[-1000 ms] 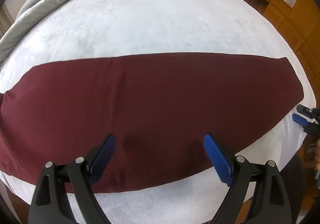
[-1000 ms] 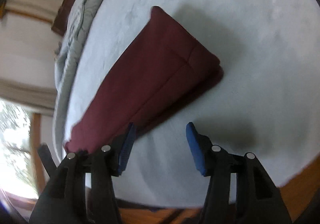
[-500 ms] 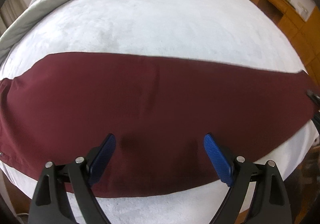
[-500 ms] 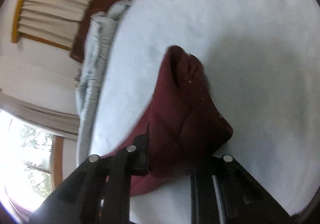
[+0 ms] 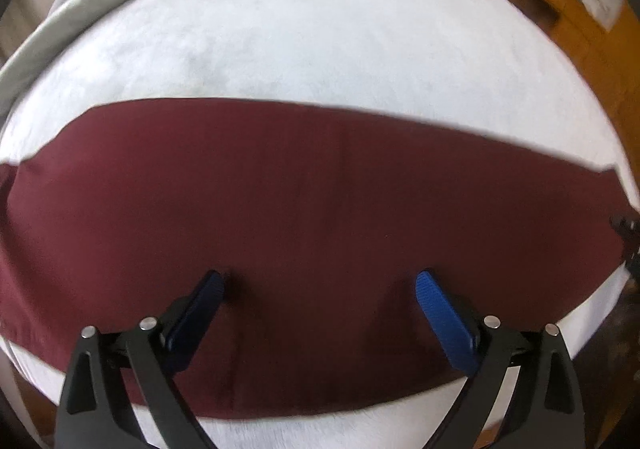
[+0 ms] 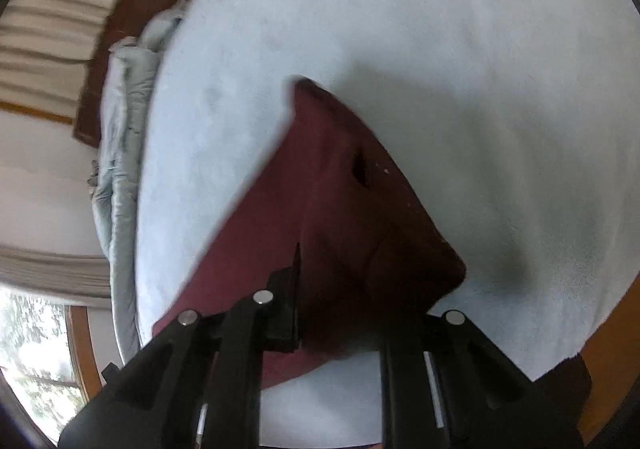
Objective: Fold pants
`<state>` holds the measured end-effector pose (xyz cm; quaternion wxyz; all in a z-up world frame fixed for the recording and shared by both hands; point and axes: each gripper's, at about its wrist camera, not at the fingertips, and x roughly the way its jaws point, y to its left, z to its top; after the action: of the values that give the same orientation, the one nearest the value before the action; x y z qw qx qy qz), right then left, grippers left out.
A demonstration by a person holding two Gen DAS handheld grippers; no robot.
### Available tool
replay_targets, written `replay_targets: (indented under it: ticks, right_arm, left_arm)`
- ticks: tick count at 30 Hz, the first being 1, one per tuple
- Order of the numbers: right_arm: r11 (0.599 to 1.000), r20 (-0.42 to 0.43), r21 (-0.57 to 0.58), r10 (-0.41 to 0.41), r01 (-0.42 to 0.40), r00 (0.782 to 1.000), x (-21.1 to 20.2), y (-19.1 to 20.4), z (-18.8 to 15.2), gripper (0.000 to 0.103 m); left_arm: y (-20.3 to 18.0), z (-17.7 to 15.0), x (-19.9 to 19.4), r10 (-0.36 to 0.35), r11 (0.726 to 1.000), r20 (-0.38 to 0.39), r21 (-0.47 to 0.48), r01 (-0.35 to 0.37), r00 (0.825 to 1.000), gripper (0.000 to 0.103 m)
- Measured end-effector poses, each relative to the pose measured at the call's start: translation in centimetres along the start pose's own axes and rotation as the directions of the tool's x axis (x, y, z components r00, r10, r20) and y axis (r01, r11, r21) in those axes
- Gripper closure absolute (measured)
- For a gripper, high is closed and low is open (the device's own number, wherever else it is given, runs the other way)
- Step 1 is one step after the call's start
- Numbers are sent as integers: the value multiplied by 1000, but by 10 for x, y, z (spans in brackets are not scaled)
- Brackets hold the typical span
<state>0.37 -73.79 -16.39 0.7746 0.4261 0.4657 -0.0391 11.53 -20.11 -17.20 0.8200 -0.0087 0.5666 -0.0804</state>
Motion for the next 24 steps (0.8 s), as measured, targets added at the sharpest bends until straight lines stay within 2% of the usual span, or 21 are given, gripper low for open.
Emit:
replay_targets:
  ticks: [2,3,4,5,6,8,14,18,22,24]
  right_arm:
    - [998,22,-55,-35,36,999,-3,14,-2,89]
    - [990,4,-86,-109,109,994,3,18,-1,89]
    - [981,-18,-102,-168,165,986,12,18,0,89]
    - [978,-34,-93,-188,184,982,16,12,0,88]
    - [982,-56,-49,-186,184,981,19,6,1,88]
    - [985,-44,-39,-168,167,985,13,12,2,88]
    - [970,66,-210,-109,120,992,-28,92,-15,88]
    - [932,106,-348,-68,101,992,-32,163,-38,87]
    - [882,80,-465,-43,75,996,-14,227,-70,87]
    - [840,64,-537,-47,75,997,-1,257,-97,87]
  left_arm:
    - [3,-2,-8,0,1000,51,-4,1,999,5]
    - [5,-6,-5,21,1000,37,6,-22,999,5]
    - [8,-8,11,36,999,-38,19,-35,999,5]
    - [9,-11,18,36,999,-44,41,-34,998,3]
    - [7,-13,15,40,998,-21,56,-39,999,3]
    - [3,-14,6,39,996,-21,79,-37,999,4]
    - [24,-19,-39,-28,999,39,-14,29,999,4]
    - [54,-16,-59,-30,995,69,-91,36,997,4]
    - [95,-28,-70,-25,981,86,-188,41,996,4]
    - [112,-33,-74,-30,970,87,-240,50,996,4]
